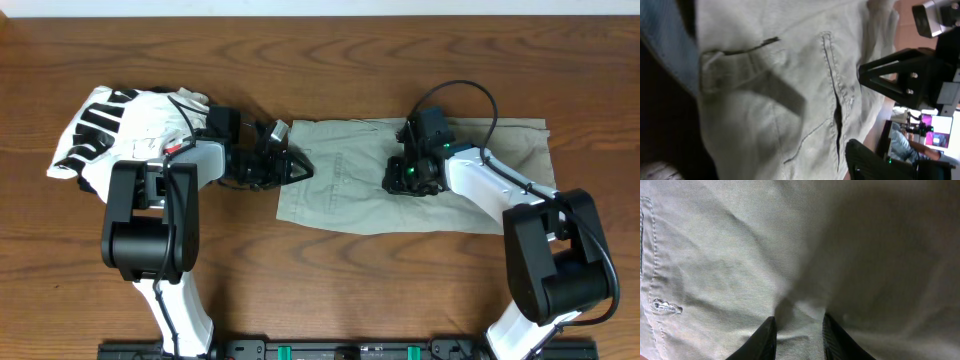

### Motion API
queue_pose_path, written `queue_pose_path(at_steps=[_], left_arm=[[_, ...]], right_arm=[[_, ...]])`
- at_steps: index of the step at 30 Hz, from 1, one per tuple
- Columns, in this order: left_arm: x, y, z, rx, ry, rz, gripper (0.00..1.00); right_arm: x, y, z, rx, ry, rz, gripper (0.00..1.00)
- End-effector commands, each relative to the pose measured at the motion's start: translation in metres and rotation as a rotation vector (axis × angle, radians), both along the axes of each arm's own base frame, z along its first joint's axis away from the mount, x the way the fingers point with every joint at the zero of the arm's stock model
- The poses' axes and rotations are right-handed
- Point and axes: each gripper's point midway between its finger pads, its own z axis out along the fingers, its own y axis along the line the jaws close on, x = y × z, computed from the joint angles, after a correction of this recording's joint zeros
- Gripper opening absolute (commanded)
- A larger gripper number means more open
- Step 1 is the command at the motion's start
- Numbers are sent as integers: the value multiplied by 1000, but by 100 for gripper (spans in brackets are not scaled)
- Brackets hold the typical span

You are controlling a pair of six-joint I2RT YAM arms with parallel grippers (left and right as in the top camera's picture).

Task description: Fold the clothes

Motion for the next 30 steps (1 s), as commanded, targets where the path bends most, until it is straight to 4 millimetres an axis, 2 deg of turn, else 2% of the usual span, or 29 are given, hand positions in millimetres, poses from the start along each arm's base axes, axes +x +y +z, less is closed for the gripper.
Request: queue_pose_path(at_steps=[1,4,6,12,16,19,22,26,30], left_arm=[[-24,10,-55,184,143,34,53],[-22,8,-63,252,181,81,51],[-23,6,-68,292,190,93,44],[-25,5,-70,326,205,105,8],[-22,18,-56,361,201,141,6],[-18,39,-33,446,160,181,6],[-14,58,2,526,70,190,6],[-12,83,54,635,-55,202,6],[-14,95,96,706,-137,193,6]], right_arm=[[-11,-2,-23,-36,63,-4,29],[-10,-4,-24,-47,60,-7,29],[-11,-4,-24,-48,61,-7,29],[-12,-4,-24,-50,67,-6,28],[-14,-6,-24,-52,75,-8,26],[-15,-10,-18,-56,78,-2,26],[-13,-14,-2,-52,47,5,26],[-1,-26,37,-46,-58,-27,28],[11,-41,82,-37,-184,-78,29]])
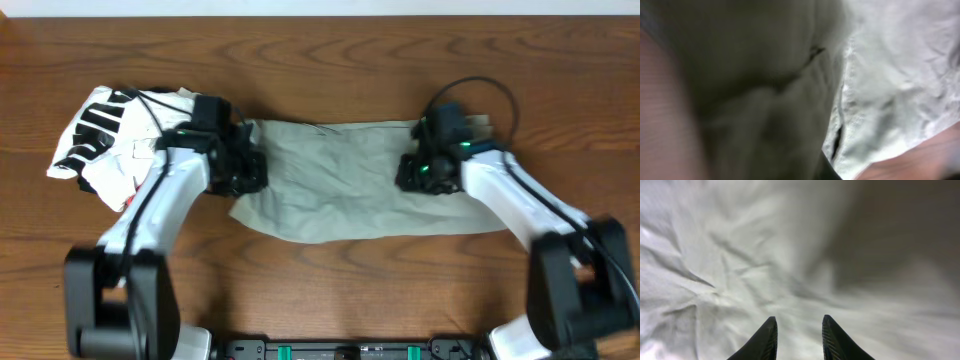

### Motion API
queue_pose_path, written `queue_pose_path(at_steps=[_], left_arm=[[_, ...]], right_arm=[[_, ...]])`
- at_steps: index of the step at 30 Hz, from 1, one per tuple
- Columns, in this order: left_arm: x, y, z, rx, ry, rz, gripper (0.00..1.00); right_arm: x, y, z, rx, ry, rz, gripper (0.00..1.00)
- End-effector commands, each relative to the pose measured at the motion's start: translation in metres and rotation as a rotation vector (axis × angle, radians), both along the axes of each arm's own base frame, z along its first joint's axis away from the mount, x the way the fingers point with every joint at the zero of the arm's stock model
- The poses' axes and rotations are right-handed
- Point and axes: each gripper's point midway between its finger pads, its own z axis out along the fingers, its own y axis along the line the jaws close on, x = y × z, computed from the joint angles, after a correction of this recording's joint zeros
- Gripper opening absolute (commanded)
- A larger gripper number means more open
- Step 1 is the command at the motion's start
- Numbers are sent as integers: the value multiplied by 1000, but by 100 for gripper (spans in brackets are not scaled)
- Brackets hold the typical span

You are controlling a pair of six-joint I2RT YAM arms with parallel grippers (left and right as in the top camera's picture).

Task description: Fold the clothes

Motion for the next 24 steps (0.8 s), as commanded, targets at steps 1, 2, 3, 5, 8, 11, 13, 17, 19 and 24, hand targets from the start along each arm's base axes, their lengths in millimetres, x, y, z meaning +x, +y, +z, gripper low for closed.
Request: queue_pose_path(at_steps=[1,2,3,5,8,11,13,17,19,24], left_arm=[[14,19,38,132,-129,-50,6],[13,19,45,136,-126,-56,6],[12,19,50,139,-122,-66,6],[8,18,59,142,-109,-80,6],[6,10,75,154,-111,-107,6],[6,-9,96,148,-140,-131,6],[8,-26,109,134,-171,-147,6],[8,-52,117,149,-193,-139,5],[6,-63,111,156,-176,-128,6],[7,-73,102,170,-149,-80,6]], right_arm=[[12,-17,43,-10,-139,-36,29],[14,-20,54,-3,-168,-47,29],[15,-24,61,-2,-189,-58,29],[16,-31,70,-3,-210,-78,29],[13,-46,72,-24,-204,-120,29],[8,-59,67,-43,-166,-155,30],[6,-73,63,-84,-150,-188,30],[4,-98,60,-149,-132,-259,30],[2,-113,58,-182,-118,-317,30],[-2,-148,56,-232,-93,-458,31]])
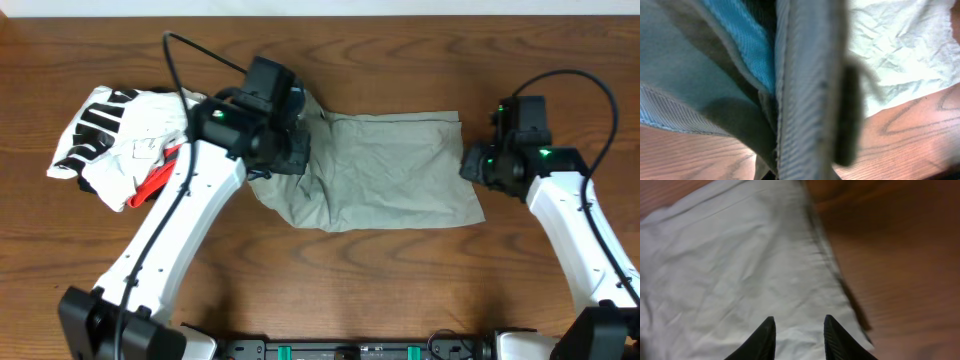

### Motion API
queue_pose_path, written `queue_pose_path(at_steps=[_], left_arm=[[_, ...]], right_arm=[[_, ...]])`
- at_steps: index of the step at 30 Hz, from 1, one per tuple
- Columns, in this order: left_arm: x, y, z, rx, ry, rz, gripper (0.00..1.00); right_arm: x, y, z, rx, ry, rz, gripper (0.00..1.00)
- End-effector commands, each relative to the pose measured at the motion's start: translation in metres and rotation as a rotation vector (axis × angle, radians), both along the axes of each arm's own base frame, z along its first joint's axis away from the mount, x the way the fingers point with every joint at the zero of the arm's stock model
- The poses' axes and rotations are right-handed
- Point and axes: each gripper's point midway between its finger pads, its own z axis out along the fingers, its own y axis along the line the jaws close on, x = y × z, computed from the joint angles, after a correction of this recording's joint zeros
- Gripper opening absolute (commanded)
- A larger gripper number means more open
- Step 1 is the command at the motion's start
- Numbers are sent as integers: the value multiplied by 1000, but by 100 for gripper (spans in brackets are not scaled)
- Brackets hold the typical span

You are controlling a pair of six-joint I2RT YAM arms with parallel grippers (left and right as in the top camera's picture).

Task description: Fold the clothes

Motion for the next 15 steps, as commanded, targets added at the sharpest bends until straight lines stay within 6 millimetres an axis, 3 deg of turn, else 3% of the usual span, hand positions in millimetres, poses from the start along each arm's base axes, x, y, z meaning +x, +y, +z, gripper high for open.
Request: queue_pose_path(at_steps=[1,9,15], left_arm=[[11,0,0,16,-13,93,6],[5,74,3,258,19,193,6],[7,105,10,305,28,210,6]], right_arm=[[-1,-31,1,-47,3,-130,31],[-6,-48,-1,-47,18,-182,32],[-4,-49,0,-47,10,-182,32]])
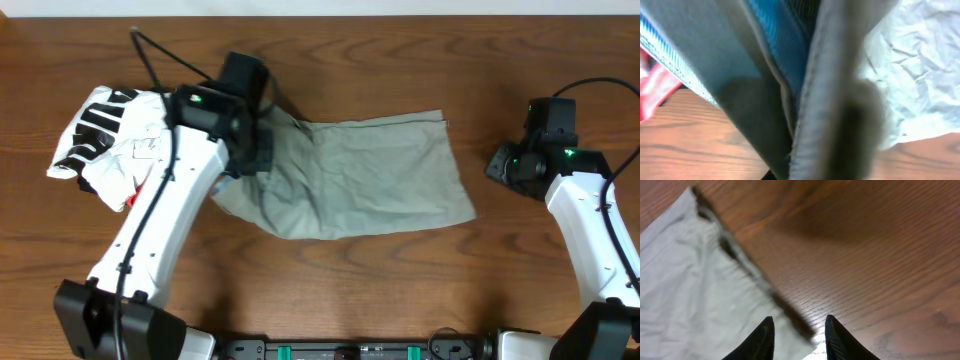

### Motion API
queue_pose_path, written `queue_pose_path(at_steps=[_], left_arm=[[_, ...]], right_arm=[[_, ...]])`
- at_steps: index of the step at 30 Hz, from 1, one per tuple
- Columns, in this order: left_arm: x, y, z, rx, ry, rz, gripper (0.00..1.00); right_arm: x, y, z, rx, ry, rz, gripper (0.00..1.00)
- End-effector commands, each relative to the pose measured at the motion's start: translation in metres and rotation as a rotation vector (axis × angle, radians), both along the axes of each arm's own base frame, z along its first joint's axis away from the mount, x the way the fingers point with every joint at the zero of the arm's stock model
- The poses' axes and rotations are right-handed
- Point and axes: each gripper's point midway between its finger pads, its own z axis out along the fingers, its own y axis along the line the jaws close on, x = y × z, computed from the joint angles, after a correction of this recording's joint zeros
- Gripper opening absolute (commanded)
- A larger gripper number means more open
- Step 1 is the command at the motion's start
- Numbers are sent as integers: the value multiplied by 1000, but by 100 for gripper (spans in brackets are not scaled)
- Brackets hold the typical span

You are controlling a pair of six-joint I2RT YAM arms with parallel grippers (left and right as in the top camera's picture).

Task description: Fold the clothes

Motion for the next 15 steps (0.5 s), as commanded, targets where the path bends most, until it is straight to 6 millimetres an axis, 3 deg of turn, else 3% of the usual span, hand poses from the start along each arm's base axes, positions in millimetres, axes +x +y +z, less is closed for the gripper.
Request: queue_pose_path(at_steps=[1,4,8,12,15], left_arm=[[11,21,19,83,-58,-8,6],[19,28,35,119,-106,-13,6],[27,11,41,93,-138,-45,6],[28,-10,21,103,-86,-90,6],[30,-26,-5,122,-16,-121,6]], right_arm=[[1,-5,2,-8,-9,-29,32],[1,-5,2,-7,-8,-29,32],[1,-5,2,-7,-8,-29,32],[1,-5,2,-7,-8,-29,32],[1,-5,2,-7,-8,-29,32]])
